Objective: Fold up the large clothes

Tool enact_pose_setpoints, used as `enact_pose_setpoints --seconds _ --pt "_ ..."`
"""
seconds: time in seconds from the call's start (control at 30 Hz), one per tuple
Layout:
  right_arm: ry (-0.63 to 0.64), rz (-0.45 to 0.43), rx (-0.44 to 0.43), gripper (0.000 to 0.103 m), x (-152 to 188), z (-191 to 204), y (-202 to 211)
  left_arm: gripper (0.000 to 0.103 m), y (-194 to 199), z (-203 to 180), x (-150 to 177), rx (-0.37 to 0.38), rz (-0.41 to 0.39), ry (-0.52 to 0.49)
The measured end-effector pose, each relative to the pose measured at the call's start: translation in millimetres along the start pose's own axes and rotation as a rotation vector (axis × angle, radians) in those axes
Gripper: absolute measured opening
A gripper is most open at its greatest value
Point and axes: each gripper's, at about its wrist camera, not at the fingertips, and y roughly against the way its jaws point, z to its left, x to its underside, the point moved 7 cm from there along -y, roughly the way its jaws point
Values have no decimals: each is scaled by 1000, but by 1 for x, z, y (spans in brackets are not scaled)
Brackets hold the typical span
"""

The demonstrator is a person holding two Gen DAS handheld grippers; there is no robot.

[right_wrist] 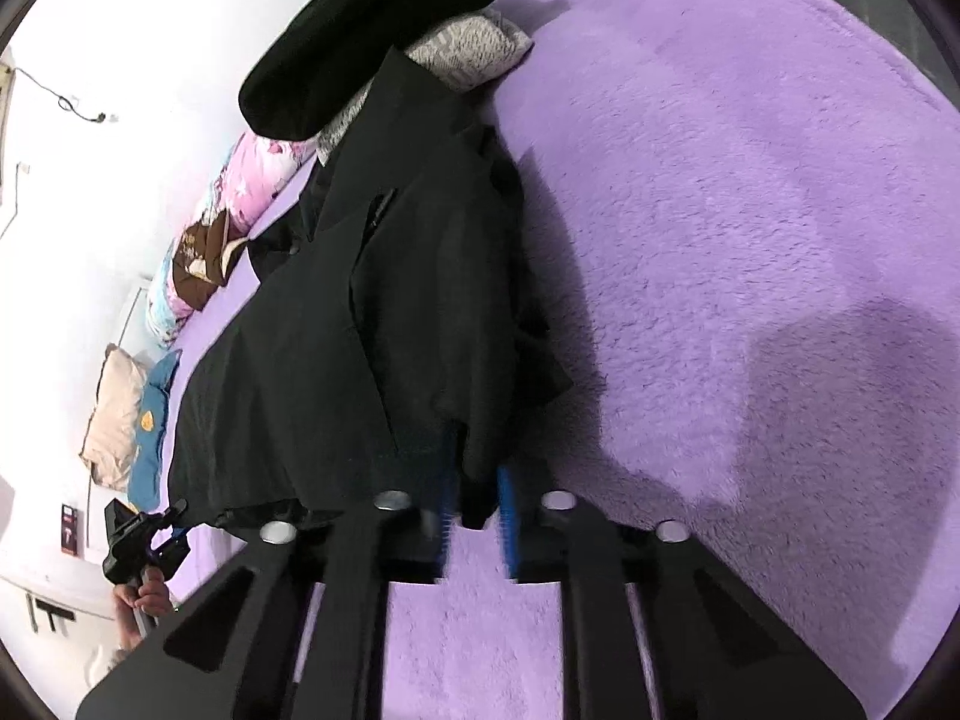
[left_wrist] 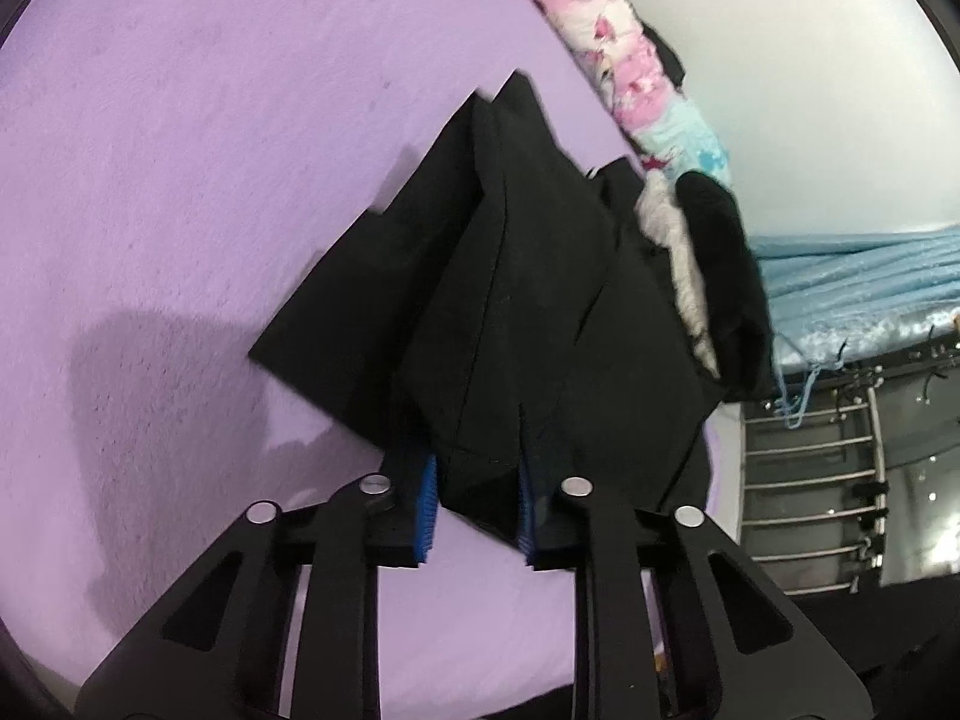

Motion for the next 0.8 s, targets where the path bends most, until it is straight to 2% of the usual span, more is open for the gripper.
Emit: enact_pose_setpoints --seconds 0.23,0.37,0.53,0.8 --pt "34 -68 -88 5 -10 18 19 15 11 -33 -14 62 -64 -72" --pt "40 -121 -142 5 -30 29 30 15 17 -48 -34 137 -111 -83" --pt "89 -137 -137 5 -70 44 30 15 14 -60 -63 191 -154 -74" --pt "138 -156 -133 5 -131 73 10 15 -7 -65 -104 205 -185 -57"
